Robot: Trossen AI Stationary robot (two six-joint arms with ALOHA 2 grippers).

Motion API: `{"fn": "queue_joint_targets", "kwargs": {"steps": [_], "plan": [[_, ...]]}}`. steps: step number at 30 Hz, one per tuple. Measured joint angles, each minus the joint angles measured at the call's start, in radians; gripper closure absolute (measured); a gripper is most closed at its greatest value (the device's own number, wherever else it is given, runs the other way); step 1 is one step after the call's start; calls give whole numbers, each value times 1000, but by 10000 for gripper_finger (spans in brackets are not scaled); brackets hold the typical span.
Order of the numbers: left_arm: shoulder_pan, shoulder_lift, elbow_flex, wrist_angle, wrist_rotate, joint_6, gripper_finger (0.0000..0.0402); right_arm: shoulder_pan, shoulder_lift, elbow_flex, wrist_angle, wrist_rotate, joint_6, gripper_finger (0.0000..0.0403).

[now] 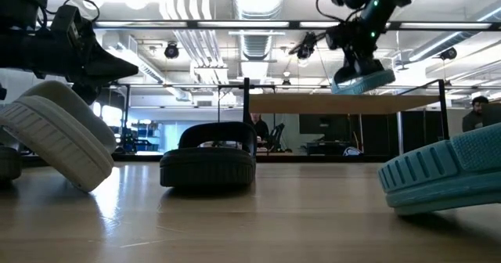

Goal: Pick and place slides into the shelf
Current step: Put the top green slipper on the shelf, then put the green slipper on the shelf

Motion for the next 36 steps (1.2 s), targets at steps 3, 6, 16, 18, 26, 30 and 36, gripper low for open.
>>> {"fn": "queue_joint_targets", "kwargs": {"steps": [3,6,16,18,26,30,36], "plan": [[0,0,0,0,0,0,402,-23,15,-39,15,14,15,389],[0,0,0,0,0,0,402,-35,28,-48,17,19,31,375],[0,0,0,0,0,0,402,-41,39,8,32,13,14,264],[0,0,0,0,0,0,402,-41,32,36,15,25,17,245],[0,0,0,0,0,0,402,-30,17,176,-269,-13,213,207],[0,0,0,0,0,0,402,-29,17,173,-309,-30,243,207],[0,0,0,-1,0,0,402,81,17,200,-413,-1,370,207]]}}
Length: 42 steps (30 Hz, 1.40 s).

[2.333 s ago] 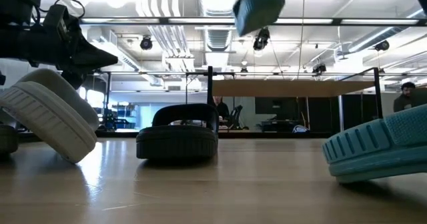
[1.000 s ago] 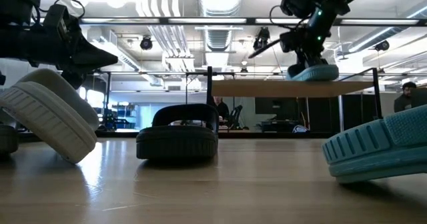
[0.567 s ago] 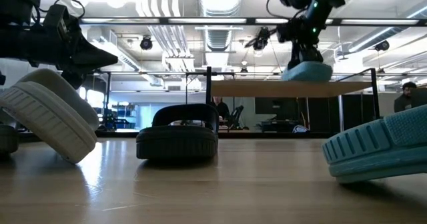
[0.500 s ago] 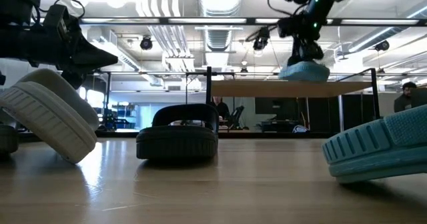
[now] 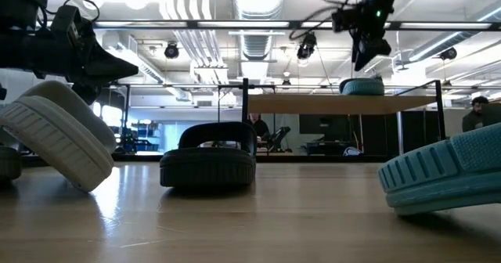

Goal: Pick and place slides into the shelf
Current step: Put the green slipper on the shelf

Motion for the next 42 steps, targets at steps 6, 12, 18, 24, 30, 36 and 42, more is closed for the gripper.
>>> {"fn": "queue_joint_targets", "kwargs": {"steps": [6,12,18,24,30,36,42], "plan": [[0,0,0,0,0,0,402,201,10,132,-317,-280,576,210],[0,0,0,0,0,0,402,385,18,93,-302,-914,1136,216],[0,1,0,0,0,0,402,601,104,-37,-281,-1185,1338,216],[0,0,0,1,0,0,402,752,196,-151,-35,-1288,1438,216],[0,2,0,1,0,0,402,804,276,-254,457,-1316,1640,215],[0,0,0,1,0,0,402,833,373,-294,616,-1324,1702,215],[0,1,0,1,0,0,402,839,424,-300,641,-1325,1674,215]]}}
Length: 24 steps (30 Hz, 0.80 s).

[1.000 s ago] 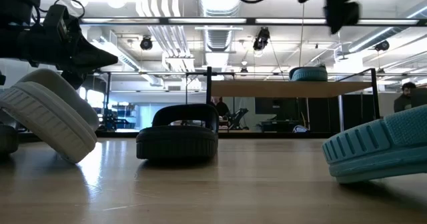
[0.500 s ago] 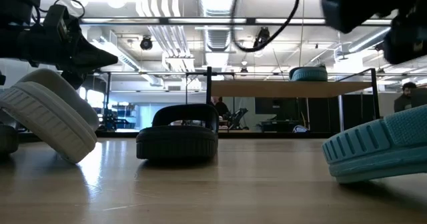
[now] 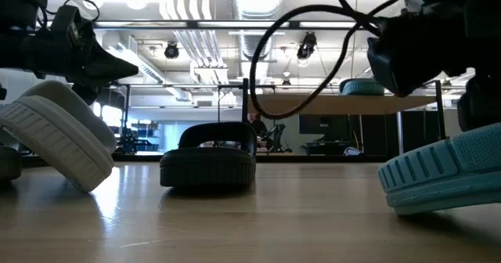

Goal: Pick and place slides into the shelf
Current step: Put the green slipper on the shelf

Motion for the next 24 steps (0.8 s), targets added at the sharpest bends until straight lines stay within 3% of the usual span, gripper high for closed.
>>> {"fn": "queue_joint_targets", "kwargs": {"steps": [7,24], "plan": [[0,1,0,0,0,0,402,10,24,-6,160,-31,38,215],[0,1,0,0,0,0,402,45,113,-7,217,-67,-47,215]]}}
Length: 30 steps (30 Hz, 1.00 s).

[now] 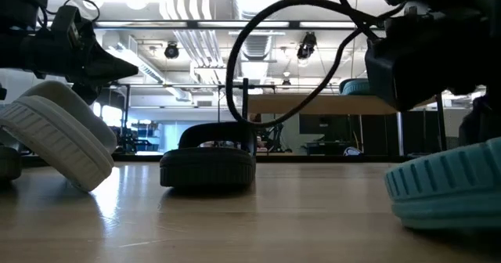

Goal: Pick and place slides into the shelf
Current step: Put the green slipper on the shelf

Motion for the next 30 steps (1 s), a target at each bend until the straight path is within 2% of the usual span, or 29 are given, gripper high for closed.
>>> {"fn": "queue_joint_targets", "kwargs": {"steps": [6,13,17,23,30], "plan": [[0,0,0,0,0,0,402,3,50,3,100,-73,-9,230],[0,7,0,9,0,0,402,5,52,6,121,-51,-39,329],[0,11,0,11,0,0,402,1,33,10,110,-22,-32,339],[0,11,0,10,0,0,402,-24,-47,67,22,147,-70,344],[0,11,0,13,-2,1,402,-85,-137,236,-317,446,-254,345]]}}
